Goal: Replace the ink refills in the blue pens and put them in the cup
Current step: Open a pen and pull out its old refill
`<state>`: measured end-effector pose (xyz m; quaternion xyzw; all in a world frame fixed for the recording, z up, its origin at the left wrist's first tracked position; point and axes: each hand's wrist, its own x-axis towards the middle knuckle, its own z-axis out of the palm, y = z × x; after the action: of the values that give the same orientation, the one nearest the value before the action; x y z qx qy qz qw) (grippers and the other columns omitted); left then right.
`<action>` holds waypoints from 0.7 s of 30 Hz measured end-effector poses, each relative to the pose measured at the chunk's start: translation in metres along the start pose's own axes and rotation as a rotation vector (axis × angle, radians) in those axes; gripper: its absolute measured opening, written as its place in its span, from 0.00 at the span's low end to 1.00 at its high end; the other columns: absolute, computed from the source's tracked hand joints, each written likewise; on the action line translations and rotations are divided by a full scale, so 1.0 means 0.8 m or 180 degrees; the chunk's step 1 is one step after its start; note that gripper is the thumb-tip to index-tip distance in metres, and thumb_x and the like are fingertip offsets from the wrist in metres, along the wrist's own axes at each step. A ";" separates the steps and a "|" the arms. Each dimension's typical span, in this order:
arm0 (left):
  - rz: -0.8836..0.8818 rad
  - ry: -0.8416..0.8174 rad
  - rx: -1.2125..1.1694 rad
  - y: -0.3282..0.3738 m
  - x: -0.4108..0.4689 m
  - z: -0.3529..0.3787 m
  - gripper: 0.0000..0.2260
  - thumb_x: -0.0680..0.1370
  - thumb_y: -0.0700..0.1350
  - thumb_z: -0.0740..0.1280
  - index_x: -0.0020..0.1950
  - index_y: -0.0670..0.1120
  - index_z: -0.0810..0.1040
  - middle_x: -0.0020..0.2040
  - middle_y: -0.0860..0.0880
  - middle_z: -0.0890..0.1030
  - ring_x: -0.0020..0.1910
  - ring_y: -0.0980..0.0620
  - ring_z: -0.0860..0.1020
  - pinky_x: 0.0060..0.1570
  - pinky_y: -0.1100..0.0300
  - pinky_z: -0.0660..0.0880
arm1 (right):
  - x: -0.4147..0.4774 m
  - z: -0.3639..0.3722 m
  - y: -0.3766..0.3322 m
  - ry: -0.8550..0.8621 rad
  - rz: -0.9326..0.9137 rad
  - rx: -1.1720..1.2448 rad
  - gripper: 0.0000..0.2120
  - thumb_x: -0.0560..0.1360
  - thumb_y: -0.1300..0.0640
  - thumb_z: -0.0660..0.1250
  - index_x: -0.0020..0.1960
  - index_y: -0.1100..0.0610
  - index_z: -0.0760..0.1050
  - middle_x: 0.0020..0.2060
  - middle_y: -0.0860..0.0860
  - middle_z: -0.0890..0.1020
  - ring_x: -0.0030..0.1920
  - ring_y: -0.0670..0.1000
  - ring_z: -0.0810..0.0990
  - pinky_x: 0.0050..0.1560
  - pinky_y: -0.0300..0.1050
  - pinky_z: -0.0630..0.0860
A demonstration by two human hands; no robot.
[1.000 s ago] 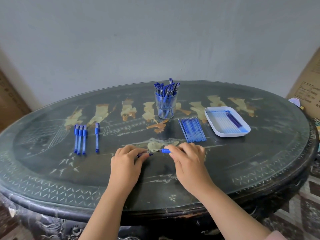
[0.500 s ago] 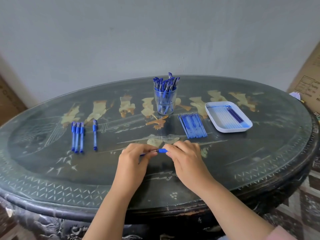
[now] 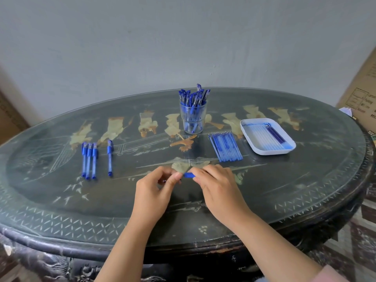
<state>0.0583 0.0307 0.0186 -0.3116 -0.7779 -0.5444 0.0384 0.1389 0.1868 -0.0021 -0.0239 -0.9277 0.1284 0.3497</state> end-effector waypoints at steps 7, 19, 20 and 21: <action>0.0017 -0.0227 -0.0161 0.002 0.001 -0.003 0.13 0.74 0.45 0.72 0.58 0.56 0.80 0.47 0.61 0.84 0.44 0.57 0.80 0.46 0.68 0.74 | 0.001 0.000 0.001 -0.0025 -0.0047 -0.0058 0.12 0.79 0.57 0.58 0.56 0.53 0.79 0.40 0.47 0.77 0.39 0.50 0.73 0.39 0.44 0.69; -0.0444 -0.0144 -0.0547 0.002 0.002 -0.006 0.07 0.71 0.48 0.72 0.48 0.51 0.85 0.45 0.56 0.86 0.46 0.55 0.83 0.53 0.52 0.78 | 0.000 0.000 0.000 -0.0108 -0.0080 -0.0171 0.11 0.79 0.58 0.58 0.56 0.53 0.78 0.39 0.46 0.76 0.37 0.49 0.71 0.38 0.42 0.66; -0.0521 -0.0109 -0.0551 0.002 0.002 -0.005 0.07 0.71 0.50 0.72 0.46 0.51 0.85 0.44 0.56 0.86 0.46 0.56 0.83 0.54 0.52 0.78 | 0.000 0.001 0.001 -0.0111 -0.0085 -0.0197 0.10 0.79 0.59 0.60 0.56 0.53 0.78 0.39 0.46 0.76 0.38 0.49 0.71 0.39 0.42 0.65; -0.0584 -0.0088 -0.0521 0.003 0.001 -0.005 0.08 0.70 0.52 0.72 0.46 0.51 0.85 0.43 0.56 0.86 0.45 0.56 0.83 0.54 0.51 0.78 | 0.000 0.002 0.002 -0.0100 -0.0083 -0.0201 0.10 0.78 0.60 0.62 0.56 0.53 0.79 0.39 0.47 0.76 0.38 0.49 0.71 0.39 0.42 0.66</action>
<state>0.0575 0.0284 0.0224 -0.2486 -0.7566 -0.6029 -0.0479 0.1379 0.1878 -0.0033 -0.0208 -0.9369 0.0948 0.3359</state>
